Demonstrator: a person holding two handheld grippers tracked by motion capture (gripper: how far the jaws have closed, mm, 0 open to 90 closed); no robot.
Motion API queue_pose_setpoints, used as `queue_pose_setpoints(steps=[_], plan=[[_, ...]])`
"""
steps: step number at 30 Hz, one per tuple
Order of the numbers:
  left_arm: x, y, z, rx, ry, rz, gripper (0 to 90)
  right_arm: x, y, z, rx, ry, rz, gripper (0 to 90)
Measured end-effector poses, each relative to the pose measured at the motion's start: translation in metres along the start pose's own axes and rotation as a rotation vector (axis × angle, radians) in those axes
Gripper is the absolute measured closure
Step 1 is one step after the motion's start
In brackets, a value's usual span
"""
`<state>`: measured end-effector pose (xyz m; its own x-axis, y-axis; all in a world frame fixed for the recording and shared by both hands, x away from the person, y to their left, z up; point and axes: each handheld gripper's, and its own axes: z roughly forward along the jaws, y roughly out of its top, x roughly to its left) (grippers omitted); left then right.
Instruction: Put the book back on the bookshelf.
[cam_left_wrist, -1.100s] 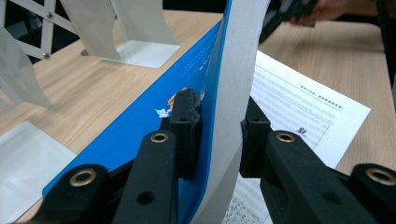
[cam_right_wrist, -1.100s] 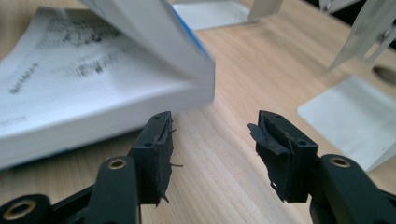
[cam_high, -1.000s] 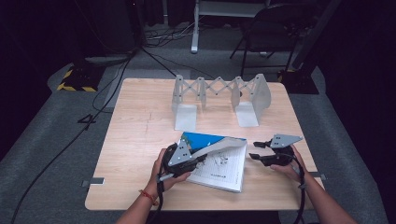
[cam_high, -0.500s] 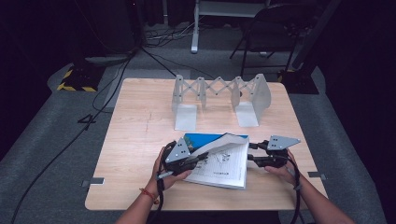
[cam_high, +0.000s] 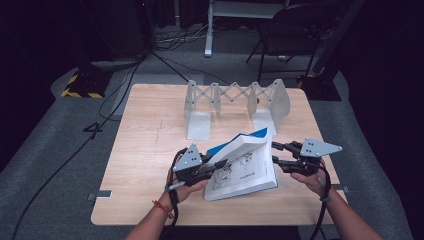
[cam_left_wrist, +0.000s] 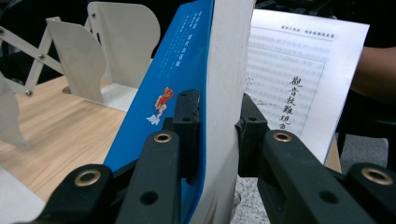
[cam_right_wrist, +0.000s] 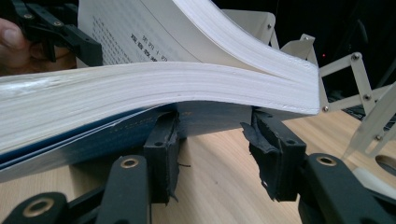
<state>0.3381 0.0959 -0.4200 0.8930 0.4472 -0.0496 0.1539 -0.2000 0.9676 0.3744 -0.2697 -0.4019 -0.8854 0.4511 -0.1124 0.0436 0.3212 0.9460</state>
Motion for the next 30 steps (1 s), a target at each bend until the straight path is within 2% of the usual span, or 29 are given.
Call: queue_pose_setpoints(steps=[5,13,17,21,24,26,30], plan=[[-0.001,-0.003,-0.010,0.005,0.020,0.013,75.1,0.006,0.012,0.008,-0.011,-0.004,-0.009,53.5],[-0.001,-0.013,-0.032,-0.008,0.073,-0.009,75.0,0.019,0.041,0.025,-0.005,-0.008,-0.052,53.5],[-0.001,-0.017,-0.040,0.004,0.097,-0.003,74.8,0.025,0.051,0.032,0.005,-0.014,-0.072,53.5],[-0.003,-0.022,-0.047,0.014,0.126,0.000,73.5,0.033,0.057,0.043,0.016,0.008,-0.082,53.3],[-0.005,-0.023,-0.048,0.034,0.149,0.005,69.3,0.041,0.059,0.051,0.015,0.028,-0.089,53.1],[-0.007,-0.024,-0.047,0.053,0.165,0.005,62.7,0.043,0.059,0.055,0.016,0.042,-0.091,52.4],[-0.013,-0.025,-0.045,0.085,0.191,0.032,56.7,0.048,0.058,0.063,0.025,0.062,-0.093,51.2]])
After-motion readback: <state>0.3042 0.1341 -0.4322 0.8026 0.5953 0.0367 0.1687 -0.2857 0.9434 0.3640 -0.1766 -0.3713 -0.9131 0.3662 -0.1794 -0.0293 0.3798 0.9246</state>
